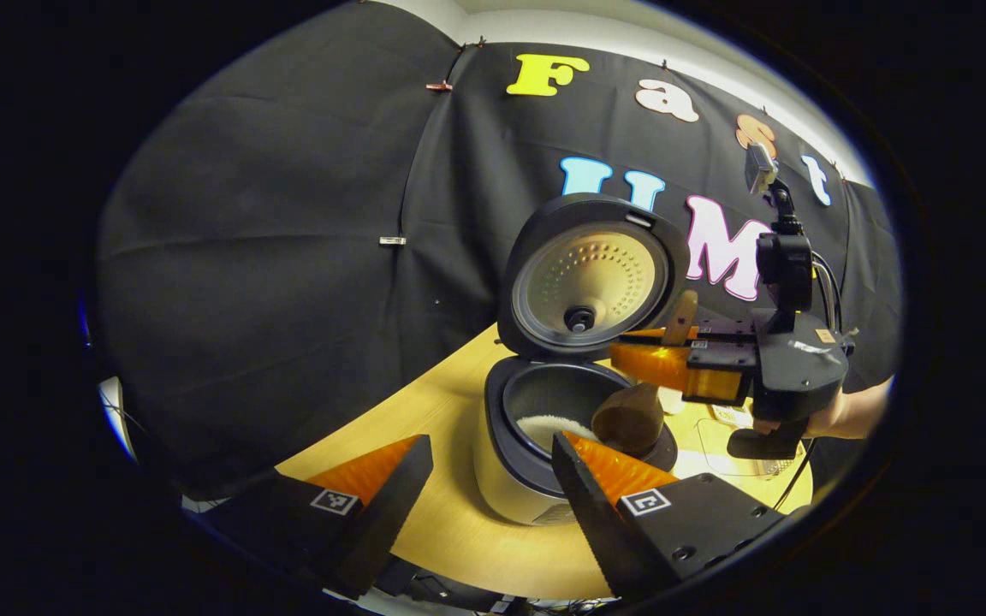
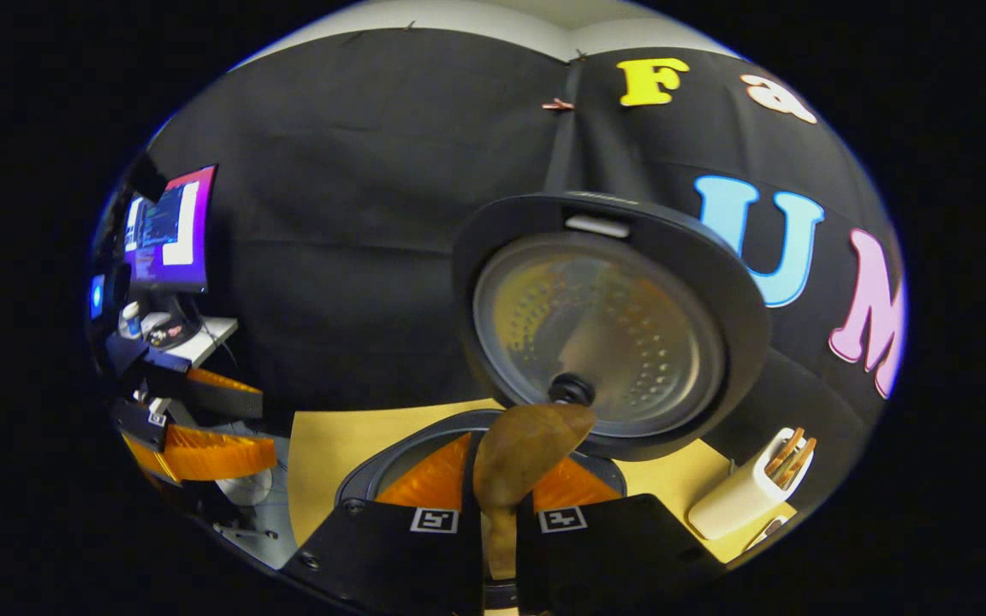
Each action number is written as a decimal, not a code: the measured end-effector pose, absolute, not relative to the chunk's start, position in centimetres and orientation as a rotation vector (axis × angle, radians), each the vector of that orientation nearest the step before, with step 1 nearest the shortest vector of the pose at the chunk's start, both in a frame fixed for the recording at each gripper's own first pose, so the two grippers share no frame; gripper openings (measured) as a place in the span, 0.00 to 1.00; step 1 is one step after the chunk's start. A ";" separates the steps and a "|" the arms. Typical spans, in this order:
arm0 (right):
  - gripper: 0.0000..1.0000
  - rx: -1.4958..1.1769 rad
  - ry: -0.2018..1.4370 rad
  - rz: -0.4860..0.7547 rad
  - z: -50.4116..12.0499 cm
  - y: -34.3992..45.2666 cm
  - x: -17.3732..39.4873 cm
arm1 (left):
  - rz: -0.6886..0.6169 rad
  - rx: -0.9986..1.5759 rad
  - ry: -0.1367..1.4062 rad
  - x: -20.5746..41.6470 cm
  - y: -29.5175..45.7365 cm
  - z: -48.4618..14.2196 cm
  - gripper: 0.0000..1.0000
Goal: Close the left gripper, press the button to open the rice cooker; take a wooden spoon from the chopstick holder with the right hand, scoop a spoonful of rice and pour it into the rice cooker, then put the wooden spoon back into the chopstick holder.
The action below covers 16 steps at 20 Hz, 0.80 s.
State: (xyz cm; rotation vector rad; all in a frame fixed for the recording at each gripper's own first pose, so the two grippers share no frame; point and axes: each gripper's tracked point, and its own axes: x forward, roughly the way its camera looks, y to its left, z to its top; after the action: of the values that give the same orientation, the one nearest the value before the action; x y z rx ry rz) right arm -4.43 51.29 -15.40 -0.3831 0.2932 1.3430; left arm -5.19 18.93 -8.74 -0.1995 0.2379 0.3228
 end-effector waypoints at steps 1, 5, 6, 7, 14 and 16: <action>0.19 -0.379 0.293 1.342 -15.4 51.4 -4.4 | 0.322 -0.198 0.238 -5.2 18.8 -8.7 0.96; 0.19 -0.275 0.335 1.276 -13.7 50.6 -2.5 | 0.318 -0.202 0.233 -5.4 18.0 -8.5 0.95; 0.19 -0.234 0.347 1.250 -13.0 50.1 -1.7 | 0.317 -0.199 0.234 -5.4 17.7 -8.6 0.95; 0.19 -0.191 0.358 1.223 -12.3 49.8 -0.9 | 0.314 -0.197 0.234 -5.4 17.5 -8.4 0.95; 0.19 0.073 0.338 0.974 -5.0 41.1 5.1 | 0.255 -0.163 0.223 -4.1 14.1 -7.3 0.96; 0.19 0.121 0.331 0.897 -4.1 37.1 7.2 | 0.231 -0.144 0.222 -3.3 12.7 -6.9 0.96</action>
State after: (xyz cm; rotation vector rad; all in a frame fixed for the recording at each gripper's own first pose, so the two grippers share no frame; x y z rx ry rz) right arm 7.17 37.06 -4.10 0.1208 0.3311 0.8967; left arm -3.27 12.74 -6.91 -0.1435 0.2225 0.2311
